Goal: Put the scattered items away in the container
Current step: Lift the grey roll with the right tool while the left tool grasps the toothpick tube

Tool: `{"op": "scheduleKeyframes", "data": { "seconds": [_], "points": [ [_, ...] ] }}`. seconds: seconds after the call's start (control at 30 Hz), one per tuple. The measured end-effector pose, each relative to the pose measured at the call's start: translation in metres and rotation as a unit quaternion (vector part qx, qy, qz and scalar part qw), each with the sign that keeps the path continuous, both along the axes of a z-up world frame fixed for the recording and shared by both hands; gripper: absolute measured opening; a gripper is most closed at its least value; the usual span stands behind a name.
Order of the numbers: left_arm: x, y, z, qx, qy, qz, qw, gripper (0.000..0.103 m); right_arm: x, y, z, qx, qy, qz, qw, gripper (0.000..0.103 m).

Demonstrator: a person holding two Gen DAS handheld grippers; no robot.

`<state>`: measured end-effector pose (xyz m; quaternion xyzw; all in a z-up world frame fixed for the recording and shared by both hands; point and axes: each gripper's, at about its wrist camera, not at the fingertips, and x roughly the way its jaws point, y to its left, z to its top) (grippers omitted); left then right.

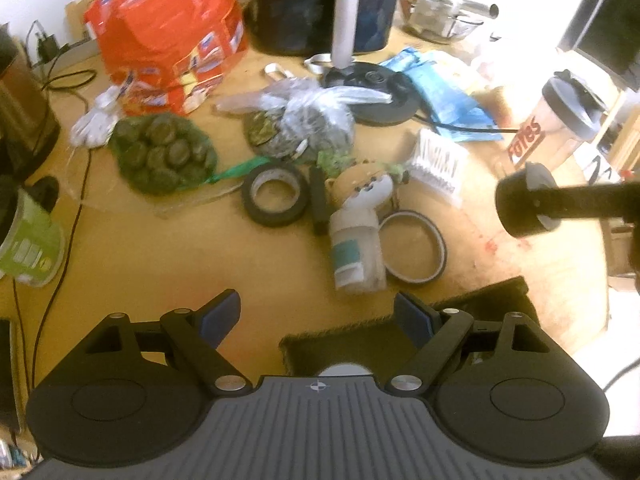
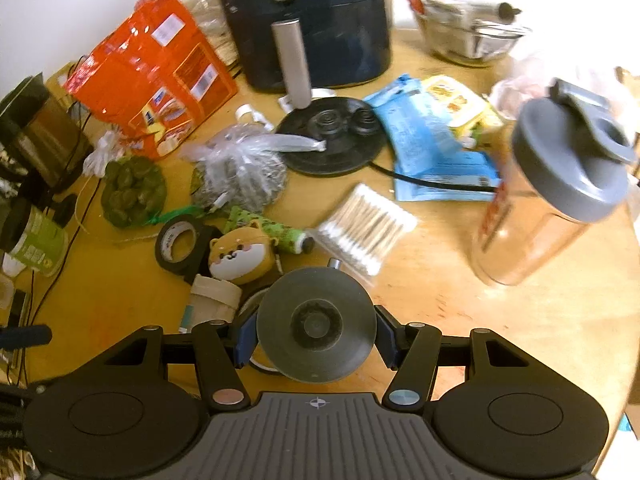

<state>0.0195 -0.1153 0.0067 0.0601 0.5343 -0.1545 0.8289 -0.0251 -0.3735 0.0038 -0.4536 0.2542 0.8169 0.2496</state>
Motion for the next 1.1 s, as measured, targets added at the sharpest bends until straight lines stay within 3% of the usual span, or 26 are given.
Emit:
{"op": "scheduleKeyframes", "data": {
  "seconds": [0.63, 1.1],
  "points": [
    [0.059, -0.025, -0.035, -0.028, 0.055, -0.066, 0.9959, 0.083, 0.067, 0.0, 0.01, 0.007, -0.032, -0.097, 0.995, 0.061],
    [0.097, -0.04, -0.081, -0.049, 0.139, -0.046, 0.9881, 0.066, 0.095, -0.005, 0.003, -0.004, -0.048, -0.139, 0.989, 0.061]
  ]
}}
